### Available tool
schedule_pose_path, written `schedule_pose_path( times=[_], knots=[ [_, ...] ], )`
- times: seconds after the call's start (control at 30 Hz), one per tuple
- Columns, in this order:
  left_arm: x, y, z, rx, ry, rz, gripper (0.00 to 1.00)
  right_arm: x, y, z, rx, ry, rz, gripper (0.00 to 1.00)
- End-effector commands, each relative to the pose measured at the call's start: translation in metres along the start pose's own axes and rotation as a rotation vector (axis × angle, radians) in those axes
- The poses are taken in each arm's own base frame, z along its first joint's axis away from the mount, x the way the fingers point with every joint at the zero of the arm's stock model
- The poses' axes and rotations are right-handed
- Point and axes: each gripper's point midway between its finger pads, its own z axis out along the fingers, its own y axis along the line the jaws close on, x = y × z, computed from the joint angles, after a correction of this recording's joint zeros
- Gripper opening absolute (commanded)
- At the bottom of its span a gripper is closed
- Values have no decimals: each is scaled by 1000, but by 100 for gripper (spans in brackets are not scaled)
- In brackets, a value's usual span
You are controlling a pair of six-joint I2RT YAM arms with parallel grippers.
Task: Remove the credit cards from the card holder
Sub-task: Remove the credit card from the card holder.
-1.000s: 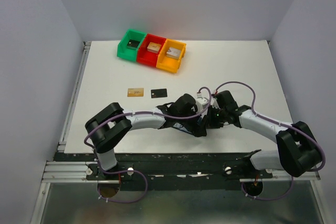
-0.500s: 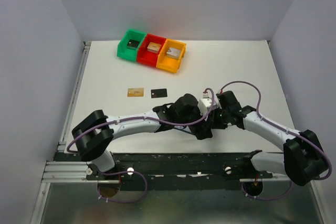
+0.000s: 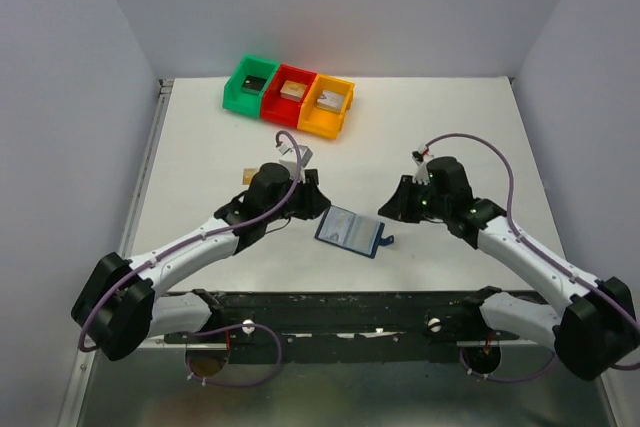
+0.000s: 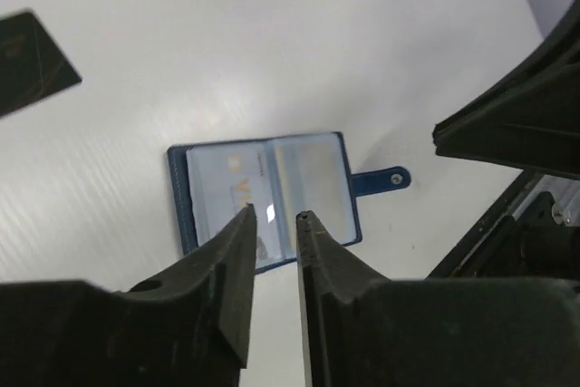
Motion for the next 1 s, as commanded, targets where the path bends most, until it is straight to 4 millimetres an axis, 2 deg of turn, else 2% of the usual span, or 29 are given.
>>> schedule_pose_path(
  times=[0.0, 0.1, 0.3, 0.63, 0.97],
  knots=[
    [27, 31, 13, -116, 63, -117, 30, 1, 37, 20, -179, 79, -3, 23],
    [36, 43, 23, -163, 82, -142, 26, 10, 42, 36, -219, 142, 42, 25],
    [52, 63, 35, -243, 123, -165, 26, 18, 51, 58, -248, 207, 85, 27],
    [61, 75, 37, -297, 134, -184, 25, 39, 40, 95, -230, 293, 240, 27],
    [69, 84, 36, -333, 149, -184, 27, 60, 19, 110, -163, 342, 282, 28]
  ],
)
